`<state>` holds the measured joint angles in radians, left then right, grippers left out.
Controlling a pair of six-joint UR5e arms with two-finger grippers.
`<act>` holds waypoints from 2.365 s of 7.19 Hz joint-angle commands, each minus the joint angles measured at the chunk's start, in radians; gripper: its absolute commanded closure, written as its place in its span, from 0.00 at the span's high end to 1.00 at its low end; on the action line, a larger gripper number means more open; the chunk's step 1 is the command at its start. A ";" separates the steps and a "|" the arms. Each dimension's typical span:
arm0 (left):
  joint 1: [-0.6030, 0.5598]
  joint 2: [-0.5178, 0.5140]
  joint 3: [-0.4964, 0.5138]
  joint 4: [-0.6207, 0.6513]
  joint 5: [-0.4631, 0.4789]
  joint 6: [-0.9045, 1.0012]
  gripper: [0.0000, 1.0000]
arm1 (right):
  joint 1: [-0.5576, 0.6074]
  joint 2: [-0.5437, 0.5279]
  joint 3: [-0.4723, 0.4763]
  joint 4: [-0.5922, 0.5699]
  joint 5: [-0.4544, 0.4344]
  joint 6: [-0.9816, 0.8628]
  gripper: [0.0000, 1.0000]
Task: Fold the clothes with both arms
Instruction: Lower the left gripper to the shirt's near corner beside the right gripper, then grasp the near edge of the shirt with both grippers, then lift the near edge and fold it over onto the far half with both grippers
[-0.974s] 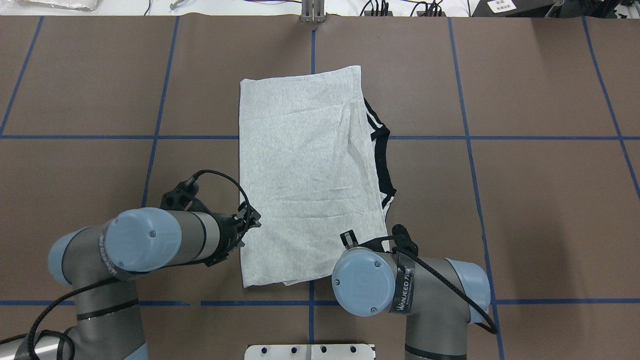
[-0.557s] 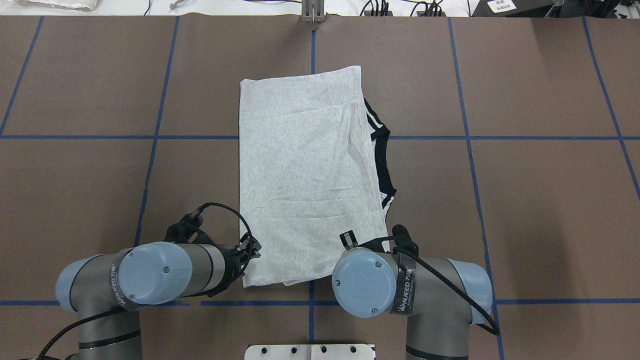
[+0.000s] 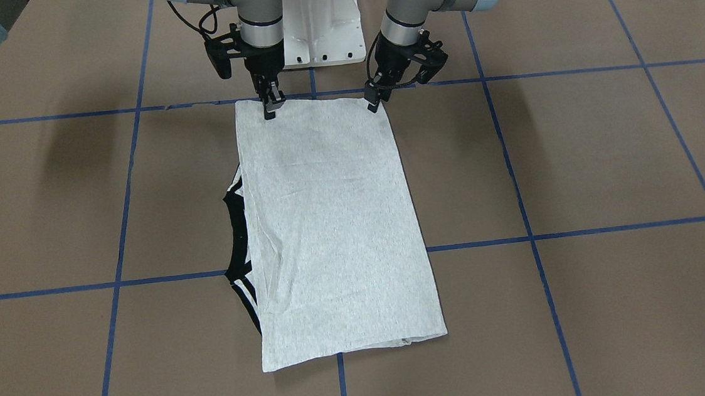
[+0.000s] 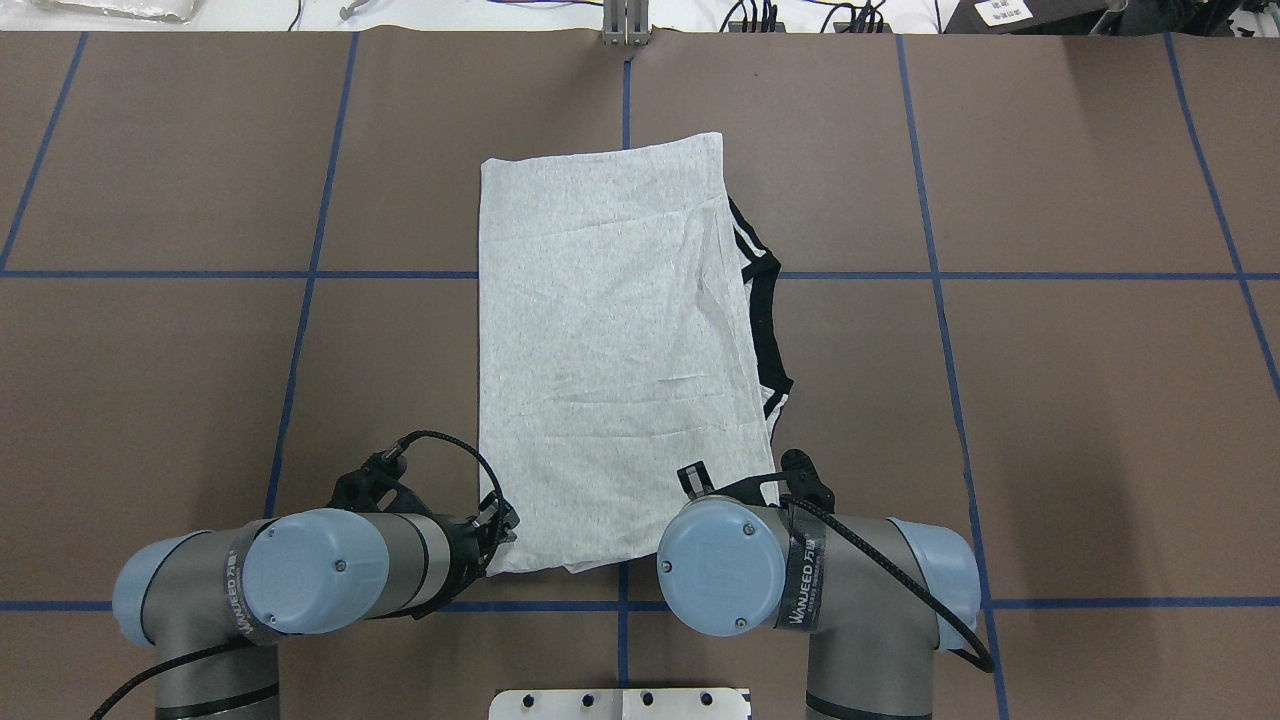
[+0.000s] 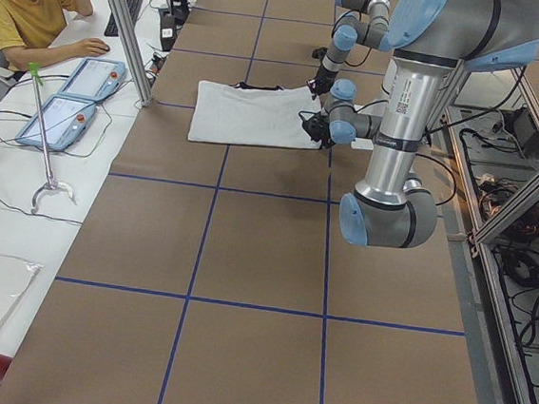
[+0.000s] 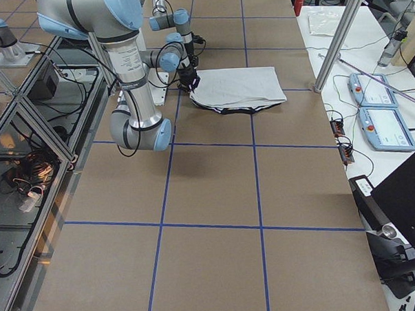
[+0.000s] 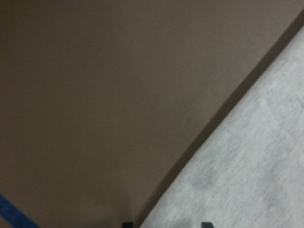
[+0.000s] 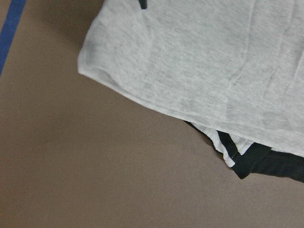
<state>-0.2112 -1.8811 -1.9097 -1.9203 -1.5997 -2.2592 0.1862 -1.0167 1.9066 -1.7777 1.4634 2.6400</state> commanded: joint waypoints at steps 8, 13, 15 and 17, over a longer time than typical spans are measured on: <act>-0.001 0.004 -0.245 0.059 -0.142 0.006 0.00 | -0.106 -0.054 0.237 -0.127 -0.005 0.015 0.00; -0.019 -0.006 -0.469 0.220 -0.245 0.003 0.00 | -0.105 -0.046 0.456 -0.350 0.018 0.100 0.00; -0.080 -0.016 -0.445 0.227 -0.241 0.020 0.00 | 0.010 -0.014 0.431 -0.341 0.040 -0.025 0.00; -0.185 -0.096 -0.326 0.225 -0.238 0.172 0.00 | 0.169 0.084 0.279 -0.291 0.145 -0.191 0.00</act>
<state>-0.3319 -1.9223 -2.3098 -1.6965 -1.8377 -2.1894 0.2637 -0.9848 2.2765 -2.1058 1.5437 2.5395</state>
